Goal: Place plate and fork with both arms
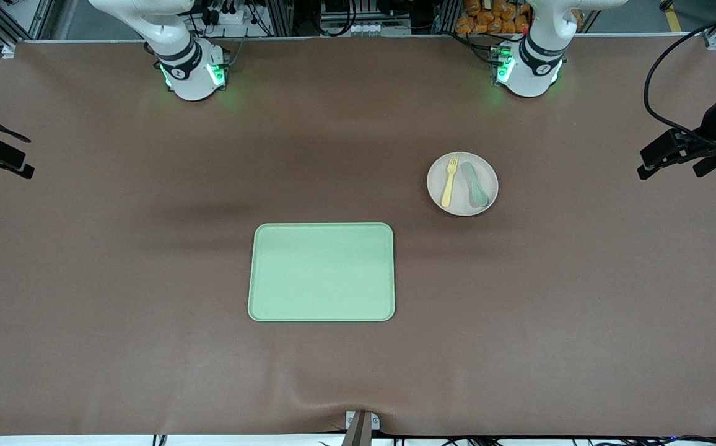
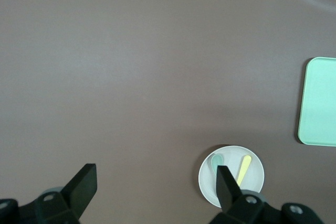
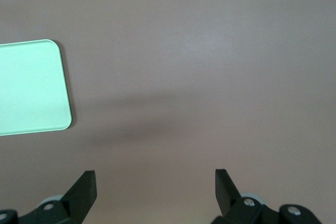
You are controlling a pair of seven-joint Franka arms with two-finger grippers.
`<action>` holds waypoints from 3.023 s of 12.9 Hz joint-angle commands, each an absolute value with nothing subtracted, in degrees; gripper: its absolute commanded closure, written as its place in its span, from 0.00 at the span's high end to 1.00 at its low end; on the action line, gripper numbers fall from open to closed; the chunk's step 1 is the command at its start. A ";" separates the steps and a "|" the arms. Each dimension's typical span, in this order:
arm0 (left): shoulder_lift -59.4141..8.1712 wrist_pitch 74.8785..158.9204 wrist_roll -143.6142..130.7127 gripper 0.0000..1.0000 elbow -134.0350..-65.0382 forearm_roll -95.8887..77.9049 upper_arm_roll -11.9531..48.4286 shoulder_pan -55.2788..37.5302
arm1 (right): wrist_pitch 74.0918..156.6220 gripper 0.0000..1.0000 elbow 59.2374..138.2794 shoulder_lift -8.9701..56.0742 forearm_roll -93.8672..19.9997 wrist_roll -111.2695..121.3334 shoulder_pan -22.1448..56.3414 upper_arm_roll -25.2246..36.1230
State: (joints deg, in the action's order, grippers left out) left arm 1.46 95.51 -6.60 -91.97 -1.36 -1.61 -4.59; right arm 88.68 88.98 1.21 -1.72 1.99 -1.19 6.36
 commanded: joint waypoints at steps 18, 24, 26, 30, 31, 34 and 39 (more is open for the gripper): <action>-1.23 103.96 -7.47 1.00 -109.13 -1.49 1.14 -7.03 | 88.59 1.00 89.91 -0.44 -0.88 1.76 -1.06 6.06; -0.53 110.02 -9.65 1.00 -118.90 -4.29 3.77 -7.03 | 87.54 1.00 89.91 -0.53 -0.88 1.67 -1.32 6.15; 0.78 115.20 -13.26 1.00 -123.81 -4.39 7.63 -6.59 | 87.19 1.00 89.91 -0.53 -0.79 1.67 -1.41 6.15; 2.98 124.50 -13.45 1.00 -134.62 -4.39 9.75 -6.59 | 86.75 1.00 90.17 -0.44 -0.79 1.67 -1.05 6.06; 2.81 126.02 -13.45 1.00 -136.21 -4.39 10.36 -6.33 | 87.44 1.00 89.91 0.60 -0.70 1.67 -1.23 6.06; 2.64 132.96 -13.80 1.00 -141.93 -4.57 10.46 -6.06 | 87.37 1.00 89.74 0.79 -0.79 1.67 -0.36 6.06; -0.08 140.26 -18.19 1.00 -146.86 -4.66 10.98 -6.85 | 85.26 1.00 89.91 0.44 -0.62 1.93 -0.79 6.24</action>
